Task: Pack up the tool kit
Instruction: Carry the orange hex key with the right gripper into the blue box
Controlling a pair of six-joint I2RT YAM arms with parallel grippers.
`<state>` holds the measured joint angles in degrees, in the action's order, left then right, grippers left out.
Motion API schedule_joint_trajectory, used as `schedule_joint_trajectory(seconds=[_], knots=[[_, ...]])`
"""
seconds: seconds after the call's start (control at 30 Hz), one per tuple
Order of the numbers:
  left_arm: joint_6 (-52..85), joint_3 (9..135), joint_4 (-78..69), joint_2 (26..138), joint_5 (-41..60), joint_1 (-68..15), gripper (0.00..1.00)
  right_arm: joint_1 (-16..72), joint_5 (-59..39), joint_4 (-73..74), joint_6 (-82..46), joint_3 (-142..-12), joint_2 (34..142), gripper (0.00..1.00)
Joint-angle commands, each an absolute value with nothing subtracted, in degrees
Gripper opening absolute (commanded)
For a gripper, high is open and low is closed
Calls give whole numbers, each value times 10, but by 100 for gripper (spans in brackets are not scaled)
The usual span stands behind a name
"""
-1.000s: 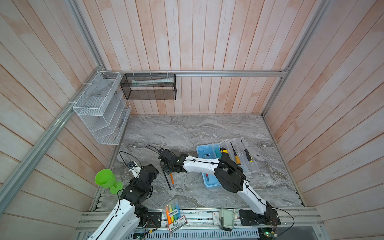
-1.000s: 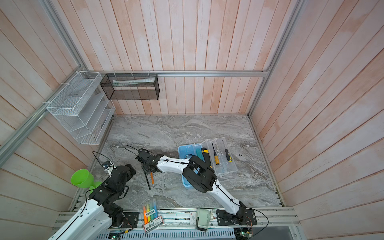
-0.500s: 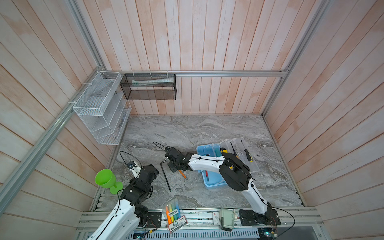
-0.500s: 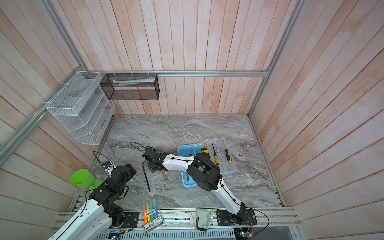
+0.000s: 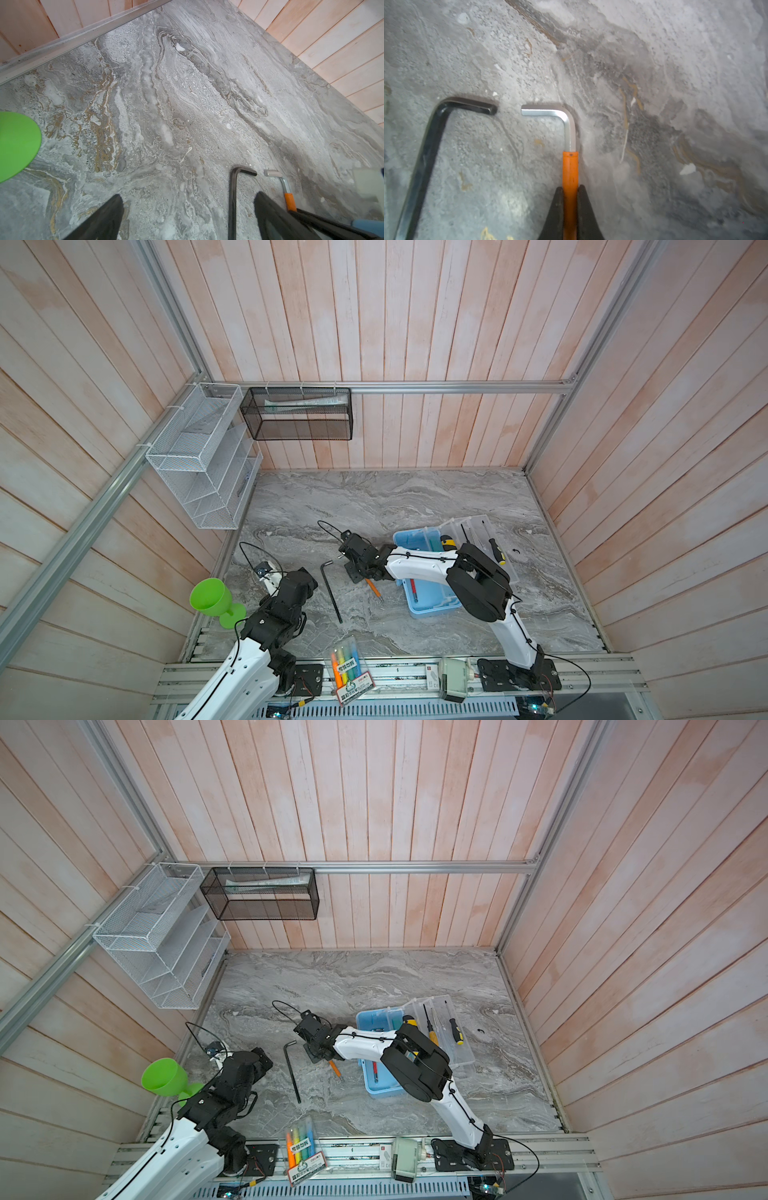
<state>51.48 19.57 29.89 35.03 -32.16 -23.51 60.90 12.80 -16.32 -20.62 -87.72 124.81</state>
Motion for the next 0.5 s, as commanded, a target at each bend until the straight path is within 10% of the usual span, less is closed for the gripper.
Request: schedule_joint_trajectory(seconds=[0.0,0.47], knots=[[500,187,285,346,-313,-232,100,602,154,-160,-223,-858,1217,0],[491,185,278,343,-306,-232,100,599,150,-170,-219,-869,1176,0]])
